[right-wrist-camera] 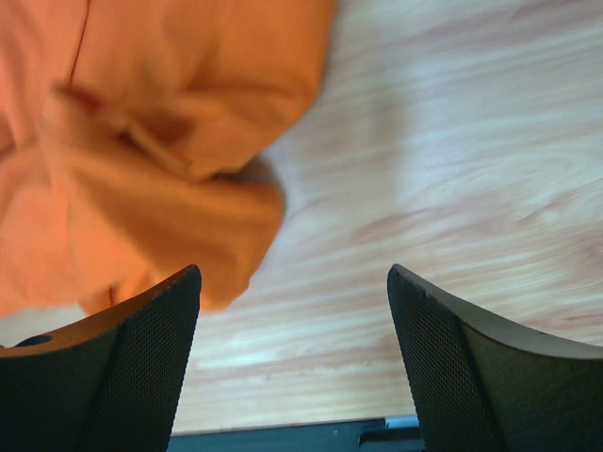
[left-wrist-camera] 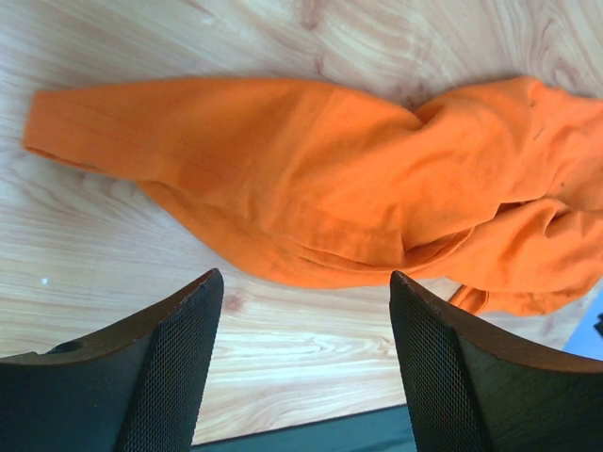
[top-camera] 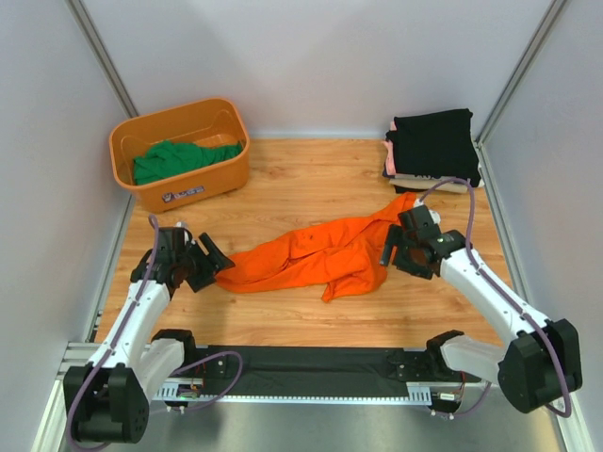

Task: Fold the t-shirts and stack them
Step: Flatten the tshirt out

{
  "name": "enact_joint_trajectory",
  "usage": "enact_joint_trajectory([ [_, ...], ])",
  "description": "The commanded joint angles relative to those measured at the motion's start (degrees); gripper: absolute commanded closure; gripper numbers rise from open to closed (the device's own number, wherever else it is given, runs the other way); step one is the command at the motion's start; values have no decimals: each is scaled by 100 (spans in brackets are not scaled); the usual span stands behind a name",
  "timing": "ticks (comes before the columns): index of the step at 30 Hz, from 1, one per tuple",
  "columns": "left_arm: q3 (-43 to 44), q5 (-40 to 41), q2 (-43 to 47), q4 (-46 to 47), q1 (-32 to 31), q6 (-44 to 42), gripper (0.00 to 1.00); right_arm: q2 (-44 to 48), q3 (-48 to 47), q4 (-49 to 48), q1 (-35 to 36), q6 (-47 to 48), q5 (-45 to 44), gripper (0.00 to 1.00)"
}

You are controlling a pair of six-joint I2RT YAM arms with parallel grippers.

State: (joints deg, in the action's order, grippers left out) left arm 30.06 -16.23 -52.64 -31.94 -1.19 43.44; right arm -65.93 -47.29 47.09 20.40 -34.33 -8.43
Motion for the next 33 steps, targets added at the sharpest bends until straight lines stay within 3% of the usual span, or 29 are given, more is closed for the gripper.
enact_joint_trajectory([
  [1,158,348,289,-189,22,-213,22,440,210,-7,952,-528,262,20],
  [6,140,516,255,-32,31,-47,27,-76,238,-576,2430,-1190,280,24],
  [11,228,453,307,-39,31,-37,29,-1270,-131,-965,2942,-1217,158,28],
  [15,263,735,509,-312,258,-169,29,-1992,-719,-1053,3066,-866,-10,34],
  [19,105,340,650,-207,734,-143,29,-2555,-992,-1123,3066,-672,-45,38],
  [27,26,550,624,-154,910,-117,30,-3031,-905,-1360,3084,-680,43,47],
  [30,-97,787,781,-111,1085,41,32,-3276,-879,-1404,3145,-646,-27,65],
  [33,-325,910,1045,12,1209,226,34,-3505,-826,-1413,3172,-558,8,95],
])
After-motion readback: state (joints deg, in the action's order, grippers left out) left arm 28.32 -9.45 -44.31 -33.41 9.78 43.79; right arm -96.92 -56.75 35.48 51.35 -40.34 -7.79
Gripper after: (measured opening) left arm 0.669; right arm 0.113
